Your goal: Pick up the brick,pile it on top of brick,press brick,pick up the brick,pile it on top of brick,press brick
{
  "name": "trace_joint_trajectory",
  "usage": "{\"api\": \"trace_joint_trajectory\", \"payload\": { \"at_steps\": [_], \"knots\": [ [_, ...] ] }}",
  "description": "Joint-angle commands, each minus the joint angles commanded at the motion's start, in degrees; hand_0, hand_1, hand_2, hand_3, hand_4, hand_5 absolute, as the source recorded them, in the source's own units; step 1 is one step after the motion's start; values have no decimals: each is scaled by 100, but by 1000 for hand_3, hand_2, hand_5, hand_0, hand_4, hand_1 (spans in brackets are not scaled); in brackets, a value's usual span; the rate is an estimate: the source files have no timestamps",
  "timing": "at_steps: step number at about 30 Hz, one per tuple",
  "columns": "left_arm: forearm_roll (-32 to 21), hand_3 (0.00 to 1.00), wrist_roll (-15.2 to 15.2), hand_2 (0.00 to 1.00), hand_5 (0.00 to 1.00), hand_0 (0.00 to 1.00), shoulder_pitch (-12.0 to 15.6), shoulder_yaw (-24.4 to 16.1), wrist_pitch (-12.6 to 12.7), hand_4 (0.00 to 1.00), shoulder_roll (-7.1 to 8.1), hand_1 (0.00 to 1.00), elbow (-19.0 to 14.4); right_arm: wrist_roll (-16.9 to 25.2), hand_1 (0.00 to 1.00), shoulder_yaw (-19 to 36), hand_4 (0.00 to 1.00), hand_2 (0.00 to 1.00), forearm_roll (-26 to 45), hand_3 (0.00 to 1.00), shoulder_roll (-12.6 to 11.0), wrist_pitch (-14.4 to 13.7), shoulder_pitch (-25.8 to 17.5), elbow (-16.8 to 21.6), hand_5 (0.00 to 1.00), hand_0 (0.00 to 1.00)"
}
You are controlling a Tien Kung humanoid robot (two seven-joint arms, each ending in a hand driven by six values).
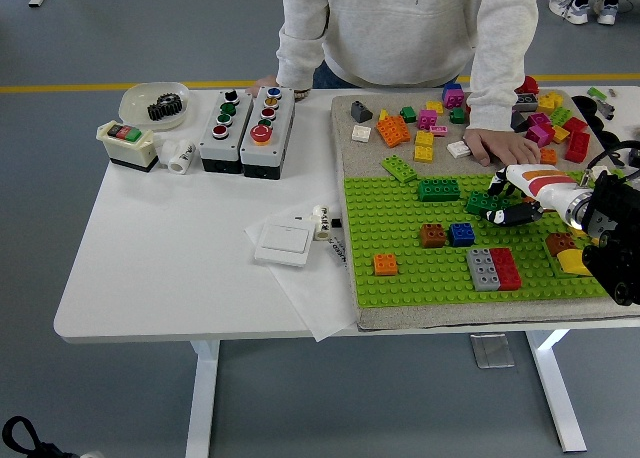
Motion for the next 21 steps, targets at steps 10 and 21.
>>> {"api": "trace_joint_trajectory", "payload": {
  "at_steps": [10,21],
  "knots": [
    [-4,596,-2,763,595,777,-7,11,4,662,1,761,-2,8,568,73,729,603,-116,575,-1,-24,-1,2,489,460],
    [18,596,-1,764,595,777,1,2,3,662,2,761,-1,60,514,75,715,556,-257,552,26,-149,-51,14,495,380]
  ]
}}
